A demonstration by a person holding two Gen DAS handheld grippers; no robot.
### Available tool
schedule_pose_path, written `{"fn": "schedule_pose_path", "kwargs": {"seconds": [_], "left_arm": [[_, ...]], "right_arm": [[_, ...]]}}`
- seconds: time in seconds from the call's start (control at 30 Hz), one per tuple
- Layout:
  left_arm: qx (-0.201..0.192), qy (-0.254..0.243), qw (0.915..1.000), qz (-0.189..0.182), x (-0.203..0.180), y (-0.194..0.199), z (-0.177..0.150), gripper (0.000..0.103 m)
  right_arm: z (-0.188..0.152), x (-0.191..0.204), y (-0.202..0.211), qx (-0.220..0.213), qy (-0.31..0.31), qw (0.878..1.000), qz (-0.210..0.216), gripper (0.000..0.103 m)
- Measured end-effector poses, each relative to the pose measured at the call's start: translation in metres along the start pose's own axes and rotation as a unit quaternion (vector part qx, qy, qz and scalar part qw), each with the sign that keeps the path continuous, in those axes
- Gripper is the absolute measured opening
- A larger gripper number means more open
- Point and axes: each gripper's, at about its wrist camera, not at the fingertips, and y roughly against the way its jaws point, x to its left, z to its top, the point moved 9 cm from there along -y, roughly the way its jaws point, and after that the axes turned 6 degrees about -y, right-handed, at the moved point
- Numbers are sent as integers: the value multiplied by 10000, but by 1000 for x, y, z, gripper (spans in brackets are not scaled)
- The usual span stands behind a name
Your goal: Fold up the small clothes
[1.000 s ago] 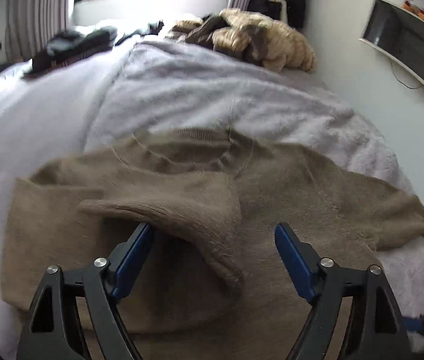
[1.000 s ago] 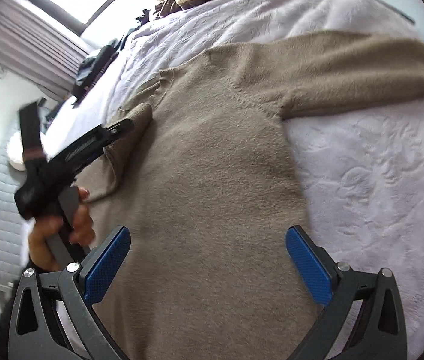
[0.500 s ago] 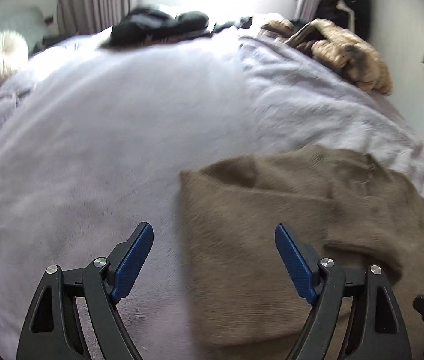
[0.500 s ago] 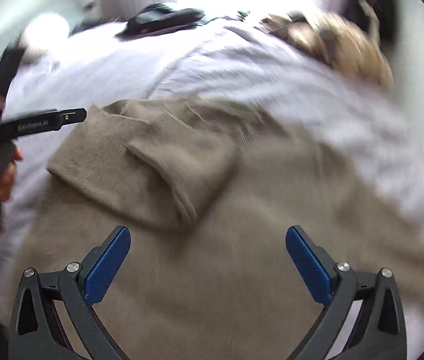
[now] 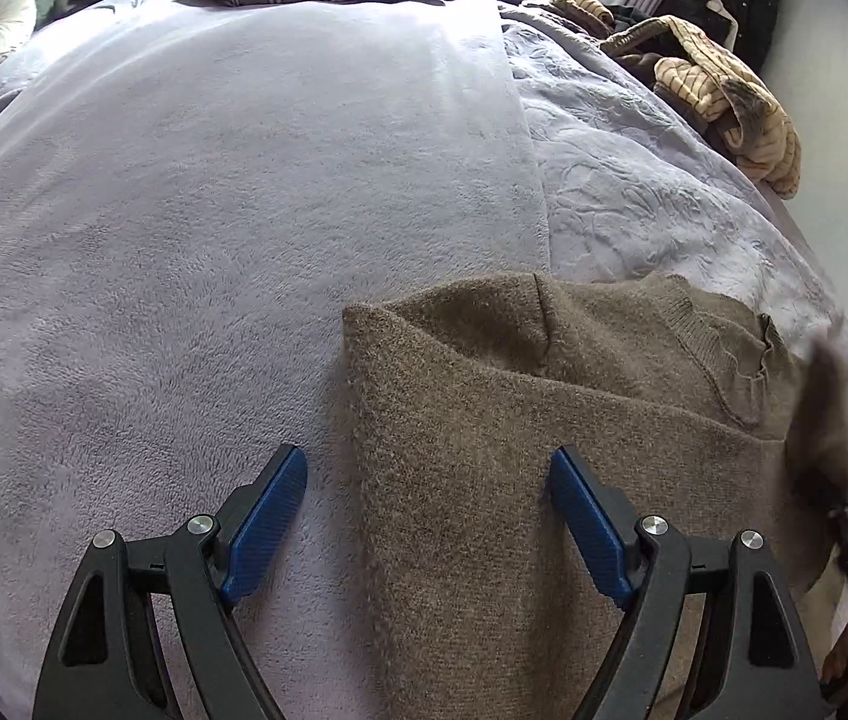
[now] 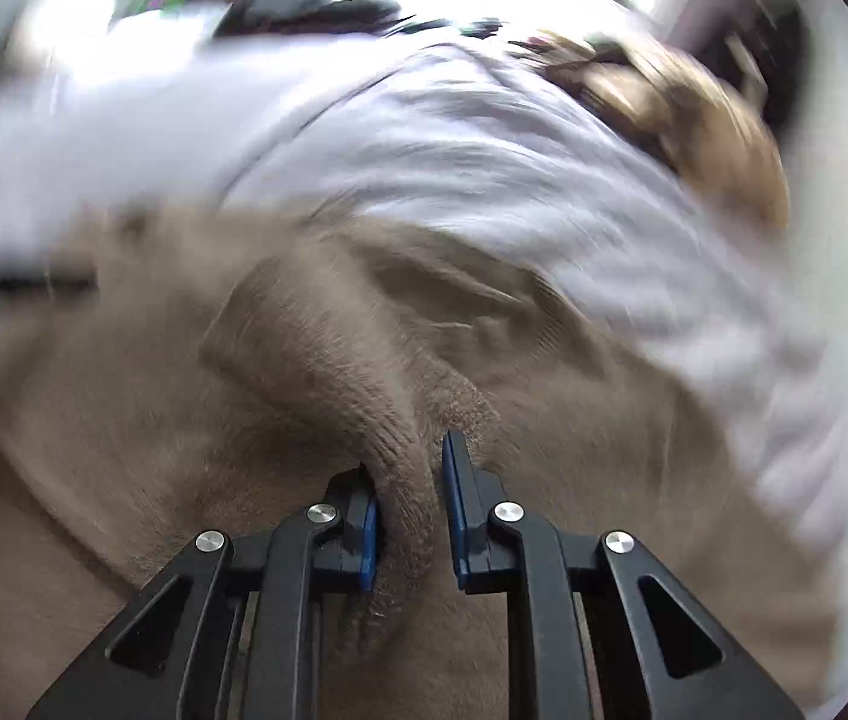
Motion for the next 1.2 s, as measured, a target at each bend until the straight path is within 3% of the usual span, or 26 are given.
{"fn": "schedule_pose_path", "kwargs": {"seconds": [0.03, 0.1, 0.13, 0.2, 0.27, 0.3, 0.33, 0.37, 0.4, 0.47, 0.53, 0.63, 0.73, 0.8, 0.87, 0.9, 0.93, 0.97, 1.07, 1.2], "left_arm": [[5, 5, 10000, -26, 0, -1, 0, 84], [5, 16, 10000, -74, 1, -2, 0, 84], [11, 19, 10000, -87, 1, -2, 0, 84], [-2, -1, 10000, -89, 1, -2, 1, 81], [-4, -55, 9998, -188, -4, -2, 1, 31], [26, -57, 9998, -213, -6, -2, 1, 21], [-5, -74, 9998, -174, -7, 0, 2, 15], [-83, -72, 9998, -154, -8, 4, 4, 13], [-264, -3, 9995, -179, -8, 12, 8, 12], [-557, 208, 9978, -309, -1, 26, 14, 10], [-633, 273, 9972, -275, 8, 30, 15, 10], [-437, 233, 9987, -100, 17, 15, 8, 10], [-391, 313, 9987, -63, 23, 7, 3, 10], [-419, 439, 9980, -145, 25, 12, 4, 11], [-458, 483, 9978, 0, 30, 22, 3, 29], [-512, 462, 9973, 254, 35, 32, 3, 35], [-577, 411, 9969, 334, 37, 39, 2, 51], [-711, 322, 9964, 338, 37, 52, 2, 56], [-877, 84, 9959, 223, 30, 75, -1, 56], [-891, -323, 9955, 81, 3, 86, -8, 56]], "right_arm": [[-3, -20, 4, -30, -621, 9976, 313, 23], [-20, -64, 6, 52, -1988, 9760, 885, 54], [-30, -78, 4, 148, -2450, 9629, 1121, 79], [-40, -95, 10, -1, -3119, 9338, 1751, 80], [-42, -99, 14, -67, -3326, 9248, 1847, 80], [-41, -98, 12, -13, -3344, 9256, 1772, 80], [-40, -97, 9, 65, -3323, 9288, 1640, 70], [-36, -93, 6, 122, -3211, 9348, 1516, 34], [-31, -86, 5, 170, -2996, 9430, 1441, 13], [-11, -71, 14, -44, -2520, 9562, 1488, 8], [8, -58, 27, -368, -2073, 9638, 1636, 8], [7, -68, 19, -340, -1942, 9717, 1303, 8], [-20, -98, -12, 296, -2467, 9636, 989, 9], [-30, -109, -10, 297, -2796, 9515, 1253, 10], [-40, -120, 1, 268, -2917, 9489, 1178, 19], [-45, -125, 8, 257, -2976, 9478, 1120, 21], [-47, -129, 15, 237, -3034, 9460, 1113, 24], [-49, -131, 21, 208, -3064, 9451, 1118, 25], [-47, -127, 38, 108, -2922, 9479, 1266, 28], [-24, -85, 42, 43, -2532, 9544, 1583, 28]]}}
